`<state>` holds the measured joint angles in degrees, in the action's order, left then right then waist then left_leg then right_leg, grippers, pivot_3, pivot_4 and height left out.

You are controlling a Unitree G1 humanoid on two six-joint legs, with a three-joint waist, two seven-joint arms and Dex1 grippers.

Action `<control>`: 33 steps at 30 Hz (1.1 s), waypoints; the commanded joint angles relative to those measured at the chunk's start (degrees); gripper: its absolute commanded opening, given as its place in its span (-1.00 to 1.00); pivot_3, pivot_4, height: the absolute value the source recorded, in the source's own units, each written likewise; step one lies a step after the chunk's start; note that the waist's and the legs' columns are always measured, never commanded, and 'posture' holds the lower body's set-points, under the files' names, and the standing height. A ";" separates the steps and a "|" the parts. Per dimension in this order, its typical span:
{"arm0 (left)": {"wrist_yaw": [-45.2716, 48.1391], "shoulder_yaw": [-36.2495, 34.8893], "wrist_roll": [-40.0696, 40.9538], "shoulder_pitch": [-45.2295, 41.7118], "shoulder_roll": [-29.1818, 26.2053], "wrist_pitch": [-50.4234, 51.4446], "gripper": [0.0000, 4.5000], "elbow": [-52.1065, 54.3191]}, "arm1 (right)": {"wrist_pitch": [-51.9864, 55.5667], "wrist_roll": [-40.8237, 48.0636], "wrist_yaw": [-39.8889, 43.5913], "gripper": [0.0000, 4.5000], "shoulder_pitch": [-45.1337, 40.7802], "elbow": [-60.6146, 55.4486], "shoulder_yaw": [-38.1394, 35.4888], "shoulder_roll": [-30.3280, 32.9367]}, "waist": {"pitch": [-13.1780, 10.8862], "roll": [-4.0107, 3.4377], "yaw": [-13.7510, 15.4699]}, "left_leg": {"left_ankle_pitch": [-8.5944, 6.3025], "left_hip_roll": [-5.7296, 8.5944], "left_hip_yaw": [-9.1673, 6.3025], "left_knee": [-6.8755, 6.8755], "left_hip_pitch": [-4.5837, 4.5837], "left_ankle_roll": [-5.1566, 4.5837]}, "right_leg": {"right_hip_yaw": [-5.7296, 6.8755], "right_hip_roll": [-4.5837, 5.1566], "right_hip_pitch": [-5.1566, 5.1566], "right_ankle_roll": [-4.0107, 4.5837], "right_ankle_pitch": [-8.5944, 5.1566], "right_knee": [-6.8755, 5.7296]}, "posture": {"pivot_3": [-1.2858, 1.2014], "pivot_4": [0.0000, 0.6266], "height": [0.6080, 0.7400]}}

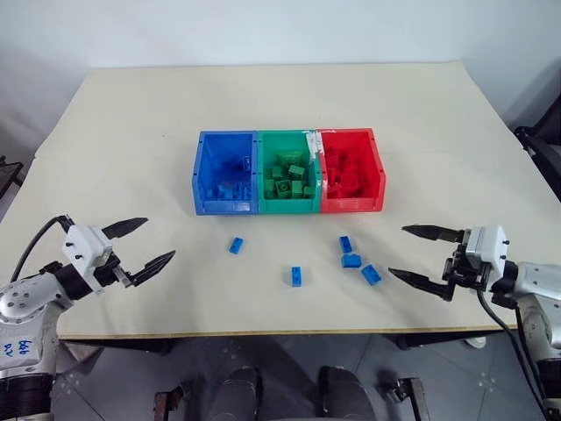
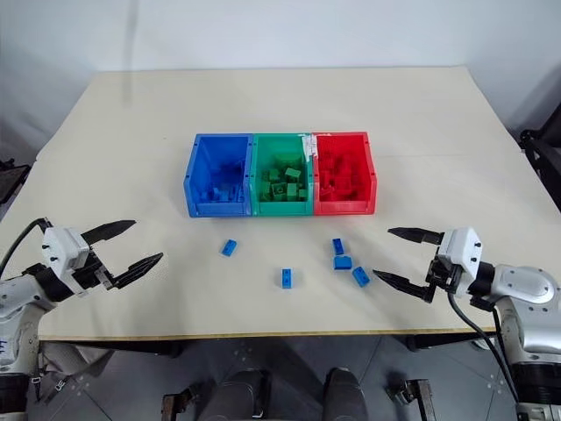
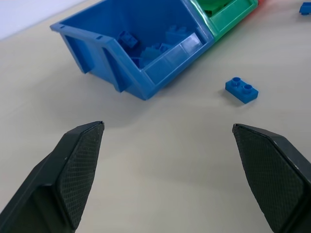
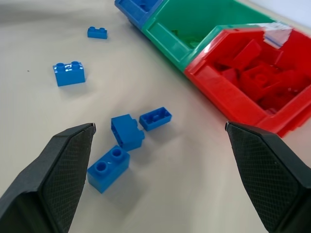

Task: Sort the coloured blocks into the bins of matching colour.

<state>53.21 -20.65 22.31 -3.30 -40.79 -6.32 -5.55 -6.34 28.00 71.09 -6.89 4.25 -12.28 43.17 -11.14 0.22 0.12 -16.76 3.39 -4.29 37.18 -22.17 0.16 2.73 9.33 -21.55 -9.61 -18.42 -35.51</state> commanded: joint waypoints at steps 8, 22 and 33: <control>2.94 6.44 6.74 -4.32 0.67 12.54 1.00 8.70 | 2.23 2.05 -9.29 1.00 8.19 -6.27 -10.36 -0.40 | 0.00 0.00 0.67 | -0.04 0.00 0.01 0.07 -0.01 -0.02 | 0.00 0.00 0.00 0.00 0.00 -0.03 | 0.03 -0.52 1.00; 10.47 21.94 6.12 -8.57 4.37 16.97 1.00 16.80 | 5.28 1.37 -7.73 1.00 23.36 -7.66 -17.48 1.39 | 0.00 -0.01 0.61 | -0.11 0.05 0.25 0.09 0.05 -0.02 | -0.07 -0.15 0.06 0.00 0.00 0.07 | 0.03 -0.52 1.00; 10.53 12.82 6.06 -0.35 1.76 12.60 1.00 16.18 | 20.57 -2.04 -15.88 1.00 12.78 -20.21 0.06 0.01 | -0.01 -0.03 0.05 | -0.13 -0.16 0.15 0.09 0.07 0.01 | -0.09 -0.16 0.03 0.02 -0.01 0.07 | 0.03 -0.52 1.00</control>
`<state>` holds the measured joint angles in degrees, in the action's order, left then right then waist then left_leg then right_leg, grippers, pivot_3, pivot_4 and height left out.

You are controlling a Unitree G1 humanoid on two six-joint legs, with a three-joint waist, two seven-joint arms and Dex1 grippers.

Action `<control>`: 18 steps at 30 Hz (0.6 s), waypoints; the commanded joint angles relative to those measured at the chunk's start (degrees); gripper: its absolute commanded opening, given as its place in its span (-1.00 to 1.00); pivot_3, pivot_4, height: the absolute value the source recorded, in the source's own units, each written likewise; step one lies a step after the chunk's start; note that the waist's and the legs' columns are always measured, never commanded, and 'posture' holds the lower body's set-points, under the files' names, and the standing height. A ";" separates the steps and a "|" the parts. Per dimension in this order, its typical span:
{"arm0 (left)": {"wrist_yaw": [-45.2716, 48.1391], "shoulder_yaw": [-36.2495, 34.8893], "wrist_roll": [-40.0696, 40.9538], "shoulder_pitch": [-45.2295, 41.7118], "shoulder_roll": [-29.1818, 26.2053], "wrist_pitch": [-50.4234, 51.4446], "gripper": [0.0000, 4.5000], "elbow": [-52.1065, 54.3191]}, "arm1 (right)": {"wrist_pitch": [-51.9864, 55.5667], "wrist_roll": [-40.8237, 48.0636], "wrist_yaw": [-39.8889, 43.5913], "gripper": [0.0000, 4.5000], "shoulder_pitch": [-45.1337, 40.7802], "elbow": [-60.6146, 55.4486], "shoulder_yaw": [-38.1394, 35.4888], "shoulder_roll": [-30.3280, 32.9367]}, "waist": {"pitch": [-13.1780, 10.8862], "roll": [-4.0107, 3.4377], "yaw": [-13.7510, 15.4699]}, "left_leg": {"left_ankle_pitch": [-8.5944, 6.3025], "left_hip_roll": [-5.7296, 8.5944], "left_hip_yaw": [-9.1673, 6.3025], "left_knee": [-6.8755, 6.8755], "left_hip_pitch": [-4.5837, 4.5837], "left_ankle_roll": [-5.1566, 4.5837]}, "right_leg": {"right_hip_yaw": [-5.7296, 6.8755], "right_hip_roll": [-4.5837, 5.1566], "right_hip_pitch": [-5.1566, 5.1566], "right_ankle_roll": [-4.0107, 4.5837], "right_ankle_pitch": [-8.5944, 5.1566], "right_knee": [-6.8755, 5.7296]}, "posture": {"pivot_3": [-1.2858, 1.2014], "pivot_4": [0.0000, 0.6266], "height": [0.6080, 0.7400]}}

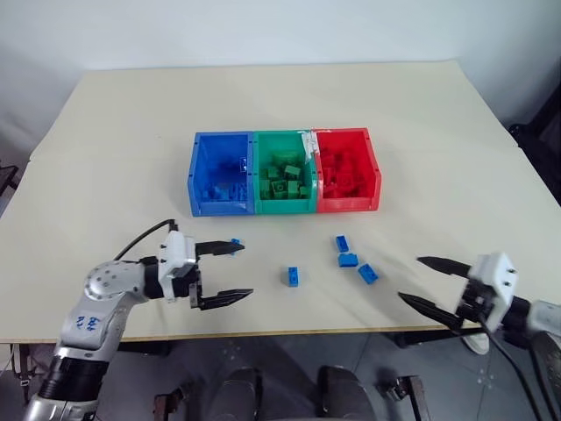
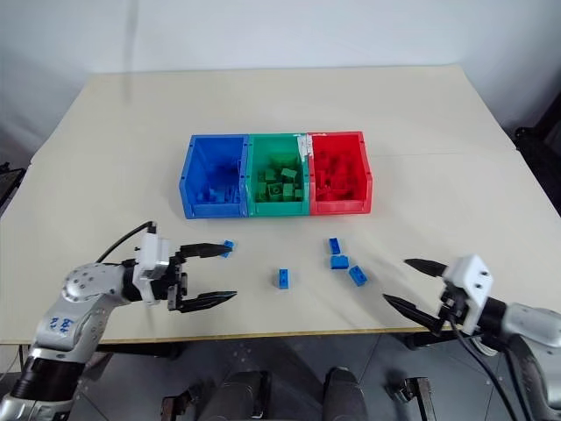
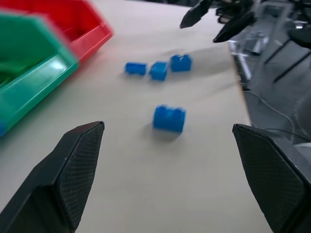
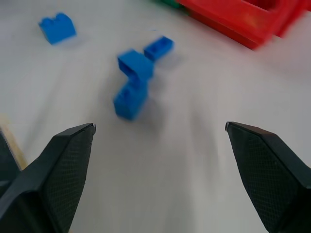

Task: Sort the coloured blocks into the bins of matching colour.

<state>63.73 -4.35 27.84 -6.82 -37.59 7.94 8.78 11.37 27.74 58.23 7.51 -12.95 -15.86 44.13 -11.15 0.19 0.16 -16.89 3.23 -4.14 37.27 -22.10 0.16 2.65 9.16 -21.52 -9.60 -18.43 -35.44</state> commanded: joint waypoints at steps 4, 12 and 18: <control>-0.97 -4.94 0.29 6.67 -1.82 -1.95 1.00 4.01 | 5.26 -3.91 -5.93 1.00 -3.33 -3.87 8.06 -2.70 | -0.01 0.00 0.93 | -0.02 0.02 -0.05 0.00 -0.02 -0.02 | 0.01 0.04 0.00 0.00 0.00 0.01 | 0.03 -0.52 1.00; -2.60 -5.10 0.60 9.23 -1.40 -1.45 1.00 7.62 | 6.46 -7.84 -12.54 0.59 -4.94 -3.55 9.94 -5.27 | 0.00 -0.01 1.24 | -0.04 0.09 -0.01 0.05 -0.05 -0.07 | 0.01 0.13 -0.02 -0.01 0.01 0.22 | 0.03 -0.52 1.00; -2.20 -4.22 1.13 7.39 -1.10 -1.23 1.00 7.77 | 6.18 -8.25 -13.57 -0.37 -4.59 -3.42 8.89 -4.72 | -0.01 0.00 1.20 | -0.04 0.10 0.01 0.02 -0.05 -0.06 | 0.01 0.07 -0.03 -0.01 0.01 0.14 | 0.03 -0.52 1.00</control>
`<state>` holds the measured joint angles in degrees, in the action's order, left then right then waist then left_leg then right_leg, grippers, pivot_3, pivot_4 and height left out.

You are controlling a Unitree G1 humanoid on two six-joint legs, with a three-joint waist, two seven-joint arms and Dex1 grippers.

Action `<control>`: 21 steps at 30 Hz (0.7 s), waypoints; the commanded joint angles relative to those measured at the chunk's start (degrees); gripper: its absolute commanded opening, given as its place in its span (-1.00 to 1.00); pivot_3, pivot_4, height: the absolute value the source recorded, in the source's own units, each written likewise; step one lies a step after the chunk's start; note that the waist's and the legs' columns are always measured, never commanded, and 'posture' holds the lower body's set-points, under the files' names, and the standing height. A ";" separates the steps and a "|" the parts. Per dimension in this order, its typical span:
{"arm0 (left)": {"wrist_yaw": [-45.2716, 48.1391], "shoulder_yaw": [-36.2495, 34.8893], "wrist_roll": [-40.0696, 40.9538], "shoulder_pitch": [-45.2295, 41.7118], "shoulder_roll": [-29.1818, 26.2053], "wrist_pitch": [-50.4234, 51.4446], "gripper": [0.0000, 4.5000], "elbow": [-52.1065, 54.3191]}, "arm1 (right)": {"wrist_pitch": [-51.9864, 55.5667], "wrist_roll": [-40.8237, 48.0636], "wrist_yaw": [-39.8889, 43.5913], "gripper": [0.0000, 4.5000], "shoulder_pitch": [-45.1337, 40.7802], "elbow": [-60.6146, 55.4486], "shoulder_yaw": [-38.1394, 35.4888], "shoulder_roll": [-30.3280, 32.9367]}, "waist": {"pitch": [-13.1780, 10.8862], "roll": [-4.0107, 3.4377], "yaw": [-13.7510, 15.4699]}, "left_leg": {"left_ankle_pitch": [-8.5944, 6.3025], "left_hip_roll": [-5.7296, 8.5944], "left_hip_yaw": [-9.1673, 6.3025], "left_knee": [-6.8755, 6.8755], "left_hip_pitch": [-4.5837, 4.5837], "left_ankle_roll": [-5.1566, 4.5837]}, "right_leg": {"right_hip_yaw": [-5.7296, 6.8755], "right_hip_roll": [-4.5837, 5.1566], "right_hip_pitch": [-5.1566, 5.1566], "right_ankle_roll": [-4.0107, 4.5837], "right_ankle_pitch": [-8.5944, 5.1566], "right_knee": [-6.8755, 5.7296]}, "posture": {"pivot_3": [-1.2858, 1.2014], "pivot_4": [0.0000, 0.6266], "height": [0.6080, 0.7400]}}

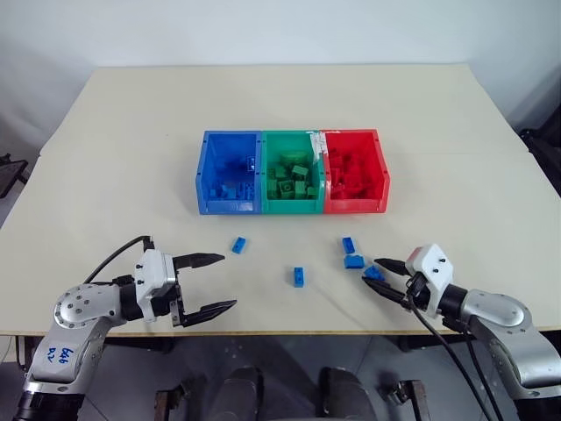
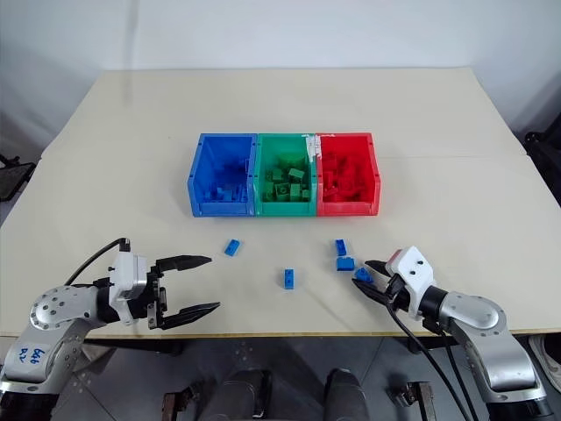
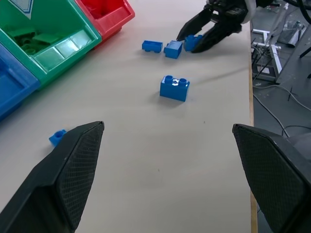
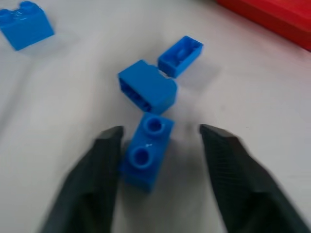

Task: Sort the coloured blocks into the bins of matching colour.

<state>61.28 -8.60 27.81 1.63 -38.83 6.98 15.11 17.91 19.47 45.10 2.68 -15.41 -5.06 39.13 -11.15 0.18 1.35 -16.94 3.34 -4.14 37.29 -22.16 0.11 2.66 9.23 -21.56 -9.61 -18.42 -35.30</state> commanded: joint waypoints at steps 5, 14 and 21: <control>0.61 0.75 0.89 -2.43 0.68 -0.43 1.00 0.18 | -1.42 3.10 1.80 -0.79 0.43 -2.24 -4.15 0.42 | 0.00 0.00 0.02 | 0.00 0.02 0.01 0.03 0.00 0.00 | 0.00 0.00 0.01 0.00 0.00 -0.13 | 0.03 -0.52 1.00; -4.87 -3.34 1.88 -2.14 4.06 -0.08 1.00 -1.74 | 8.37 15.18 1.79 -0.79 -14.31 -6.50 -4.39 -0.74 | 0.00 0.00 -0.49 | 0.00 -0.04 0.01 0.02 0.02 0.03 | 0.00 -0.11 0.00 0.01 0.00 -0.14 | 0.03 -0.52 1.00; -11.87 -11.98 2.05 3.36 6.44 -1.49 1.00 -2.73 | 14.72 9.86 -4.34 -0.79 -38.60 0.84 9.87 -12.24 | 0.00 0.01 -1.57 | -0.07 -0.14 -0.10 -0.06 0.02 0.19 | -0.01 -0.24 -0.15 0.11 -0.05 -0.22 | 0.03 -0.52 1.00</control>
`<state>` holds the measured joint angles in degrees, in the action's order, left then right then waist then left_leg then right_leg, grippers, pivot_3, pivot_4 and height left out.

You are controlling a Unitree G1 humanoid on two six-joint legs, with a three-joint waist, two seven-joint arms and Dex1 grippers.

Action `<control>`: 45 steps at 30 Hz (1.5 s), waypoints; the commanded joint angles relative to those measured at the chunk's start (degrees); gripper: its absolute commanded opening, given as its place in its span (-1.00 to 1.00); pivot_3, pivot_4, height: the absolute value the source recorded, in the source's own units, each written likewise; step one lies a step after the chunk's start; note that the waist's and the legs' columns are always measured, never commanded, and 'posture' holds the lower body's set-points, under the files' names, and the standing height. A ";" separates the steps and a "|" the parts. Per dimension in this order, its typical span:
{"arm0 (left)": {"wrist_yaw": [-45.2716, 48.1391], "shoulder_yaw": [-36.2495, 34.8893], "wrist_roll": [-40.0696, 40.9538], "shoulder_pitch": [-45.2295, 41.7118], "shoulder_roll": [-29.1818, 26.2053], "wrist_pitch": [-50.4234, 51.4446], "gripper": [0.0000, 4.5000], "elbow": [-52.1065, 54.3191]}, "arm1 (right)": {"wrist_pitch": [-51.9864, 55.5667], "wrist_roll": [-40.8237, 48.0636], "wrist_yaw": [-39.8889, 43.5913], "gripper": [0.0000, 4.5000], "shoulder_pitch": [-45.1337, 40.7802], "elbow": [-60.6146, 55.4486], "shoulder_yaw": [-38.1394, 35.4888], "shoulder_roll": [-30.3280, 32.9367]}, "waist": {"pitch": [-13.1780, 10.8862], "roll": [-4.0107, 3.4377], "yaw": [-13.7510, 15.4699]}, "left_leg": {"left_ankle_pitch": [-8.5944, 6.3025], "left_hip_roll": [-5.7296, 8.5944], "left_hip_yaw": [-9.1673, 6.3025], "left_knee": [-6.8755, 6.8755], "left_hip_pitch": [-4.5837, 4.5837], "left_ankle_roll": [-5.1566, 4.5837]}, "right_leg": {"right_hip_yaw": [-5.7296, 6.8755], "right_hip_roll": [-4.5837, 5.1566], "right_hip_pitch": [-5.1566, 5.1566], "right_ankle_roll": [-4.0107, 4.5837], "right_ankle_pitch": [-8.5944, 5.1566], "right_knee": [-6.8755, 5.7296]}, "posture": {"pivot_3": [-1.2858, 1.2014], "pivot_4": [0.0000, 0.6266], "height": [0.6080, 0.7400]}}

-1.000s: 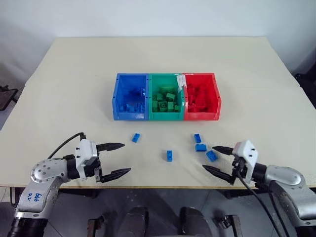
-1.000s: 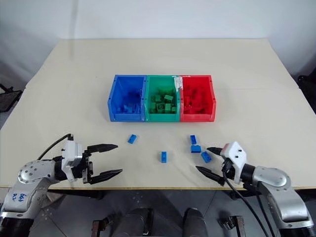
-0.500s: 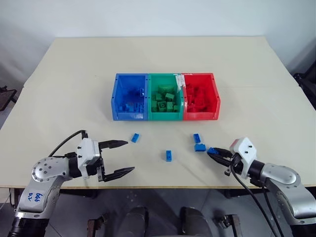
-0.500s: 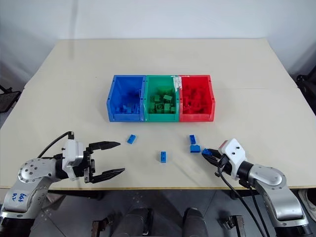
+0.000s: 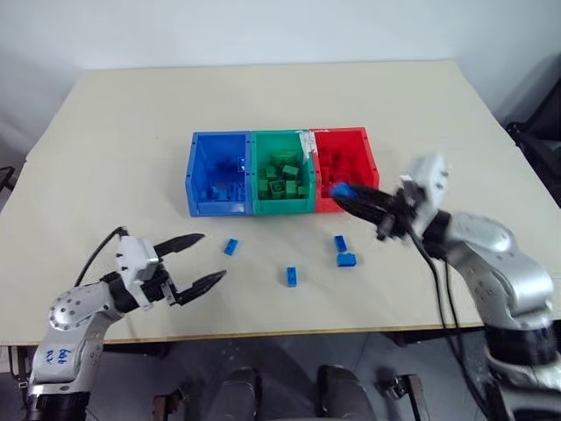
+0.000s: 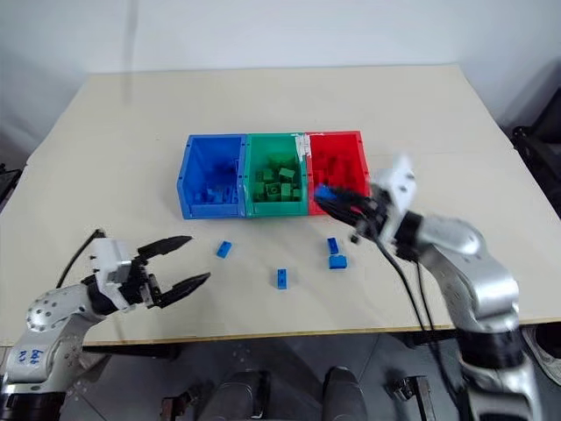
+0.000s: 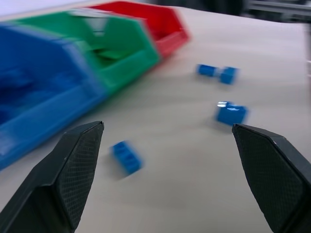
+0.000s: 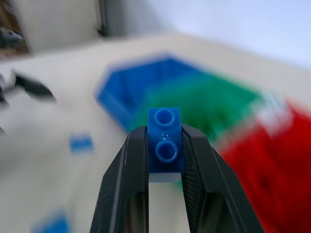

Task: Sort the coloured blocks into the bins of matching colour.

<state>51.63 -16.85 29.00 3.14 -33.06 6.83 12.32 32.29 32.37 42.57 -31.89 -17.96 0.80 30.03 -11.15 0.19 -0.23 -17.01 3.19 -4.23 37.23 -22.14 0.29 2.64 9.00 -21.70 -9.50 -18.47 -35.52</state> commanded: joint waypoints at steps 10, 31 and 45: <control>-6.52 -8.08 1.11 7.00 2.53 -1.90 1.00 2.53 | -13.49 -18.19 -4.30 -0.79 -27.25 40.15 14.58 -24.73 | 0.01 0.02 -1.22 | -0.04 0.08 0.02 0.00 -0.13 0.03 | -0.02 -0.02 -0.36 0.07 0.00 -0.35 | 0.03 -0.52 1.00; -1.91 1.94 -0.30 0.26 -1.08 1.16 1.00 4.45 | -21.41 -18.12 7.09 0.98 -15.96 26.45 7.55 -17.03 | 0.06 0.10 -0.86 | -0.12 -0.04 0.08 -0.04 -0.28 0.15 | 0.01 -0.17 -0.66 0.30 0.08 -0.46 | 0.03 -0.52 1.00; 5.91 12.67 -3.79 -14.82 -1.94 0.84 1.00 -7.96 | -30.81 -9.19 18.90 0.98 34.31 2.82 -16.71 8.05 | 0.05 0.08 -0.83 | -0.16 -0.20 0.52 0.05 -0.18 0.11 | -0.10 -0.34 -0.65 0.28 0.10 -0.34 | 0.03 -0.52 1.00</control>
<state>56.40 -3.62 25.09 -11.54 -34.56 8.40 4.43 4.74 22.07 58.86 -0.47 -13.96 -11.68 36.16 -11.10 0.27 -1.06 -17.17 3.01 -3.72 37.30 -22.32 0.40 2.54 8.67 -22.34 -9.22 -18.37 -35.86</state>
